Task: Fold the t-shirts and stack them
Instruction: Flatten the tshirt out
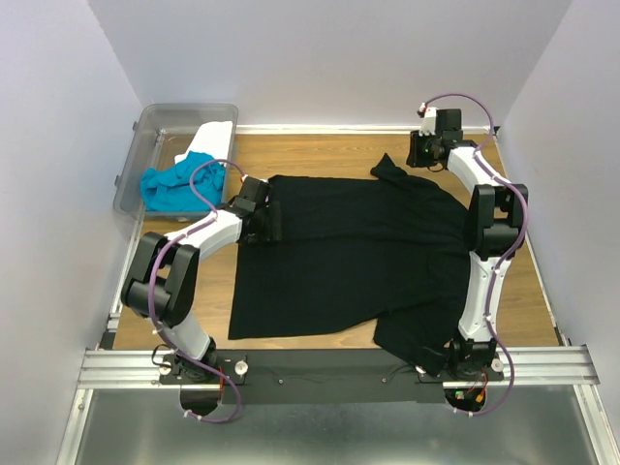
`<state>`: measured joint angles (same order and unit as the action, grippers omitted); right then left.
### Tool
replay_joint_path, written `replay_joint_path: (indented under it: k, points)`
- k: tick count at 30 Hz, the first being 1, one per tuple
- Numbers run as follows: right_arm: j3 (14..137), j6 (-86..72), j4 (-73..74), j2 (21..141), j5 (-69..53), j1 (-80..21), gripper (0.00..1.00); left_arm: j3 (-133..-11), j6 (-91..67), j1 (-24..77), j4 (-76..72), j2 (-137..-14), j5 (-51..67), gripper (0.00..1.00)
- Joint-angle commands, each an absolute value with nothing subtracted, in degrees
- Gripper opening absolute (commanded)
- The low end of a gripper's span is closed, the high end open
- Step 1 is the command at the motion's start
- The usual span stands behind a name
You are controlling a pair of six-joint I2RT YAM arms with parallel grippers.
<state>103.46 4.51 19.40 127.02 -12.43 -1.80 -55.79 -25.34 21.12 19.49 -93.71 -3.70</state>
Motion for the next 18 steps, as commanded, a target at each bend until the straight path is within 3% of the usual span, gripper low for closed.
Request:
replay_joint_path:
  k: [1, 11, 14, 18]
  points:
    - [104.0, 4.3, 19.3, 129.4, -13.8, -1.3, 0.41, -58.4, -25.0, 21.4, 17.9, -96.4, -4.5, 0.81]
    - [105.0, 2.2, 19.3, 133.4, -15.6, -0.7, 0.41, -57.5, -25.4, 21.4, 21.4, -100.0, -5.2, 0.77]
    - [103.6, 1.9, 19.3, 132.7, -15.6, -0.6, 0.37, -56.3, -26.0, 21.4, 22.7, -99.9, -5.2, 0.75]
    - [101.6, 1.6, 19.4, 132.4, -13.6, -0.3, 0.24, -55.3, -26.3, 21.4, 24.4, -99.3, -5.3, 0.7]
